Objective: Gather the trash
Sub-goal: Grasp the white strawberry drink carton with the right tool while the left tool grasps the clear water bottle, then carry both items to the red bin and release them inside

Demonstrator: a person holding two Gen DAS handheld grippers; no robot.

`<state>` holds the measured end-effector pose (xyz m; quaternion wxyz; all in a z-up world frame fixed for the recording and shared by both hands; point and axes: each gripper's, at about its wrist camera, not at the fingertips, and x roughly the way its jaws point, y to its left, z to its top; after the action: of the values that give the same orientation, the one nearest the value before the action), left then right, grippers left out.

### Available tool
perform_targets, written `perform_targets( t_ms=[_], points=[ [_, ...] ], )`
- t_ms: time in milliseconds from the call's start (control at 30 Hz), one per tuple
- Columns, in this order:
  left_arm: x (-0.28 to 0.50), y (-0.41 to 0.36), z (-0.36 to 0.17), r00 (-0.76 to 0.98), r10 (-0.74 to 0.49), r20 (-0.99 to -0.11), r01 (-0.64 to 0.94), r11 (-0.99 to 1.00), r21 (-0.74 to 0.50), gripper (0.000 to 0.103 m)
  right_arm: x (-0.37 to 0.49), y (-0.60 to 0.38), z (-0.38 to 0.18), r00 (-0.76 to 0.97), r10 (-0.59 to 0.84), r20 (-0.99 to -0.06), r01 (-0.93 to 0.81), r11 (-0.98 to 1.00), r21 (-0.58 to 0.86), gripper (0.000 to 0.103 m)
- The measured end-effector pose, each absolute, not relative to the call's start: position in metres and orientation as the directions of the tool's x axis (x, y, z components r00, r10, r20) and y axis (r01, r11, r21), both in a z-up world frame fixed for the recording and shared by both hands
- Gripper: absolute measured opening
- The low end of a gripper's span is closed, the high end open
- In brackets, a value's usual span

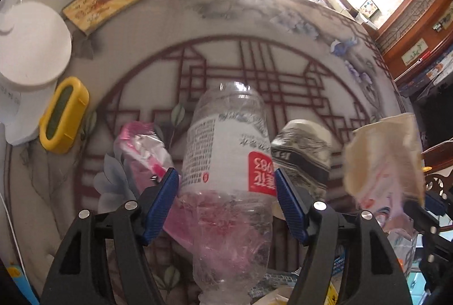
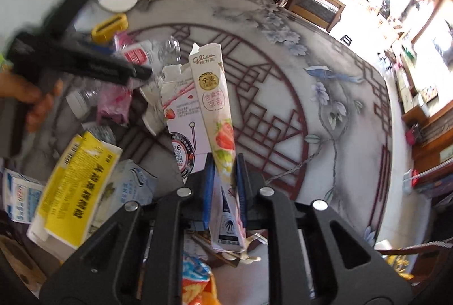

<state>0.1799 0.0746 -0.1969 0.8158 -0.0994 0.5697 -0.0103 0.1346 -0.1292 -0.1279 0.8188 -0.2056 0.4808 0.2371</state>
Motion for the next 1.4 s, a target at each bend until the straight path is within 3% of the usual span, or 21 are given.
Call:
perform_targets(
  t_ms=[67,700,1100,1400],
  points=[
    [0.176,0.077,-0.198,0.362,-0.138,-0.922,-0.098,0.978,-0.185,0.056,0.134,-0.135,-0.123,0.424,0.217,-0.879,-0.562,0.824,-0.068,0.015],
    [0.053,0.038,-0.076,0.623,-0.218,-0.752,-0.016,0.957,-0.291,0.055,0.059,-0.216,-0.054,0.565,0.382,-0.731,-0.276,0.923,0.269,0.015],
    [0.034,-0.081,-0.044,0.608,-0.359,-0.708,0.187,0.932,-0.312,0.055,0.017,-0.325,-0.056,0.631,0.293,-0.718,-0.085,0.946,0.312,0.016],
    [0.038,-0.205,-0.052,0.528,-0.442,-0.726,0.304,0.896,-0.324,0.055,0.011,-0.488,-0.106,0.590,0.108,-0.800,0.232,0.926,0.297,0.016]
  ],
)
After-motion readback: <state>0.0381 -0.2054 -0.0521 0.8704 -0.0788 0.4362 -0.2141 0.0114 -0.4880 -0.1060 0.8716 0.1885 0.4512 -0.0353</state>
